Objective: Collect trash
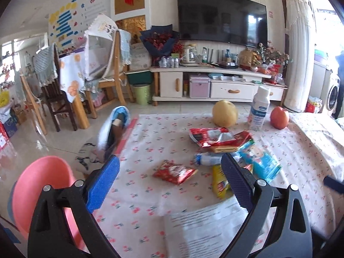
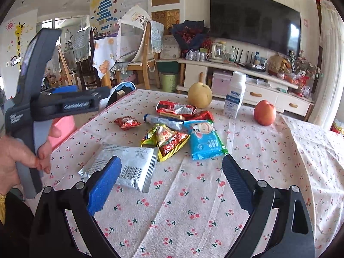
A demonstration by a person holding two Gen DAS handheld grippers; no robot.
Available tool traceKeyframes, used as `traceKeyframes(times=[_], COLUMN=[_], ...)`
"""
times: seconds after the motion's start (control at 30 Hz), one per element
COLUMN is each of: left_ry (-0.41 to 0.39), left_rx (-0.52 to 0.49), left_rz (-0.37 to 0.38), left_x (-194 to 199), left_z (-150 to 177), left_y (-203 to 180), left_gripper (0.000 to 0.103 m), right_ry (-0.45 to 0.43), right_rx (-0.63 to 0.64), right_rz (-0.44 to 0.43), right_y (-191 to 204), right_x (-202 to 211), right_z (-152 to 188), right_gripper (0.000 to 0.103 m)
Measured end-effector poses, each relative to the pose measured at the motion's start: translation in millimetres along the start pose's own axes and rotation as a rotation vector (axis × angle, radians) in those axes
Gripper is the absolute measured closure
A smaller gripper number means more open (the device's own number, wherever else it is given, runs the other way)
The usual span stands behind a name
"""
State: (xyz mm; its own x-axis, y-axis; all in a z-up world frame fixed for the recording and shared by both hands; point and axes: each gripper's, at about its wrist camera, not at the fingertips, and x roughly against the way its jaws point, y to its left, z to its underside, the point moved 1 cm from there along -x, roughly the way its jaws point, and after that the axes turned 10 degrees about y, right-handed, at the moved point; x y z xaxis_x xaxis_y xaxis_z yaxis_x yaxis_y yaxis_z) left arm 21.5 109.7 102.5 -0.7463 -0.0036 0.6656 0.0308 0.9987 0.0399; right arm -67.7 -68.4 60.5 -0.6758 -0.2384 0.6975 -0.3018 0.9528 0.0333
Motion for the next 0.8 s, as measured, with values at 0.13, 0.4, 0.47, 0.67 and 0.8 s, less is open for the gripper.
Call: traceKeyframes(times=[0.13, 0.4, 0.47, 0.67, 0.8], left_ry=[0.052, 0.178, 0.212, 0.325, 0.368], left_rx=[0.001, 0.079, 0.095, 0.180, 0.193], left_rz=[0.040, 0.035, 0.027, -0.029, -0.048], left_x=[-34.5, -118.7, -137.4, -191.3, -214.3], left_z=[-23.1, -68.4, -75.5, -91.7, -95.3], left_y=[-22.7, -47.5, -51.0, -48.9, -50.2], left_gripper=[0.007, 0.008, 0.010, 0.033, 0.039], right_ry=[0.008, 0.033, 0.048, 0.096, 0.103], right_rx=[-0.019, -0.116, -0.141, -0.217, -0.236], right_rz=[-0.032, -0.069, -0.068, -0.079, -0.089], right_y=[-6.6, -38.0, -47.3, -69.5, -75.5], right_x=[0.2, 0.0, -2.7, -10.9, -10.5], right_z=[-3.9, -9.2, -8.7, -6.6, -5.8], right_gripper=[0.009, 0.009, 0.009, 0.009, 0.009])
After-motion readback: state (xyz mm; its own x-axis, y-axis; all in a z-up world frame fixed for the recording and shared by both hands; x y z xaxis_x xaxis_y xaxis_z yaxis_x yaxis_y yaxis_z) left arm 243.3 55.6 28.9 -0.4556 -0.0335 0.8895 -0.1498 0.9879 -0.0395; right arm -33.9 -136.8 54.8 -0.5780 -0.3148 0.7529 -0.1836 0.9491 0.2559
